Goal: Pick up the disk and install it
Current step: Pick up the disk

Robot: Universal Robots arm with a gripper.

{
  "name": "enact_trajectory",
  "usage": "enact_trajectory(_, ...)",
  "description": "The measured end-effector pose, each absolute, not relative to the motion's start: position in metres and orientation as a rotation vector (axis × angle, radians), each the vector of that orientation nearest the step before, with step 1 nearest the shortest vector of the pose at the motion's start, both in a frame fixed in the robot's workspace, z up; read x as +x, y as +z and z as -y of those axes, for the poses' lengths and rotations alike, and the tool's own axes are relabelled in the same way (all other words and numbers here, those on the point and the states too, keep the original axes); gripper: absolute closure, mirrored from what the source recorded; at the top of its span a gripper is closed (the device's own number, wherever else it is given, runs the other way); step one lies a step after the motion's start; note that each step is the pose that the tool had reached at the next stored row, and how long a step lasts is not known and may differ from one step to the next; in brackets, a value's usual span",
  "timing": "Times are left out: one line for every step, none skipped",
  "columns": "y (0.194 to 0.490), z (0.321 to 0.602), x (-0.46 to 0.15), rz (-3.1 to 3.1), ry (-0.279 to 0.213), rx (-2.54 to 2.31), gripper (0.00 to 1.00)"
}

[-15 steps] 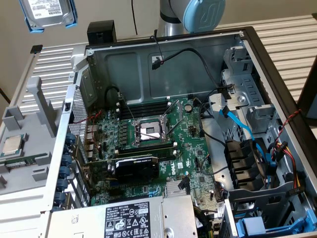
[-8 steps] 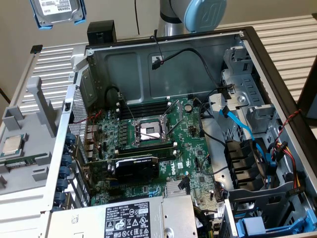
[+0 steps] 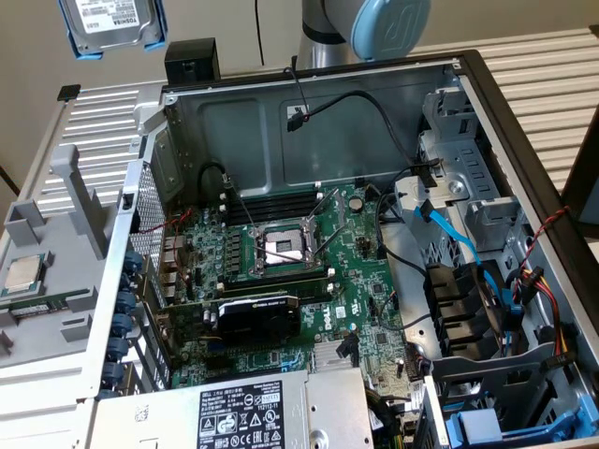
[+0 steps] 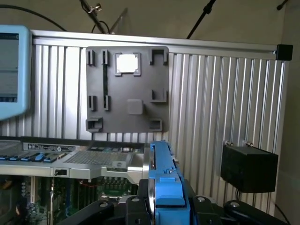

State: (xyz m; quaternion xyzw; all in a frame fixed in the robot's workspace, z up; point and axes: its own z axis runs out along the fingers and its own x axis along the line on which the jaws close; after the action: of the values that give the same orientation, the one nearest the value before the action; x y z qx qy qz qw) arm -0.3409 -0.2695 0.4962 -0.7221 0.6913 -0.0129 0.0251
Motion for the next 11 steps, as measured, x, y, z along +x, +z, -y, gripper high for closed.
enact_trajectory(0.496, 0.271, -0.34, -2.138, -0.04, -2.233, 0.63)
enact_trajectory(0.496, 0.273, -0.339, -2.138, -0.04, -2.233, 0.63)
enact_trajectory(0.496, 0.274, -0.338, -2.138, -0.04, -2.233, 0.63)
enact_trajectory(0.496, 0.276, -0.337, -2.138, -0.04, -2.233, 0.63)
enact_trajectory(0.496, 0.278, -0.336, -2.138, -0.04, -2.233, 0.63)
enact_trajectory(0.496, 0.279, -0.335, -2.138, -0.04, -2.233, 0.63)
enact_trajectory(0.496, 0.281, -0.335, -2.138, -0.04, -2.233, 0.63)
enact_trajectory(0.497, 0.282, -0.334, -2.138, -0.04, -2.233, 0.63)
enact_trajectory(0.497, 0.284, -0.333, -2.138, -0.04, -2.233, 0.63)
enact_trajectory(0.497, 0.285, -0.332, -2.138, -0.04, -2.233, 0.63)
enact_trajectory(0.497, 0.287, -0.331, -2.138, -0.04, -2.233, 0.63)
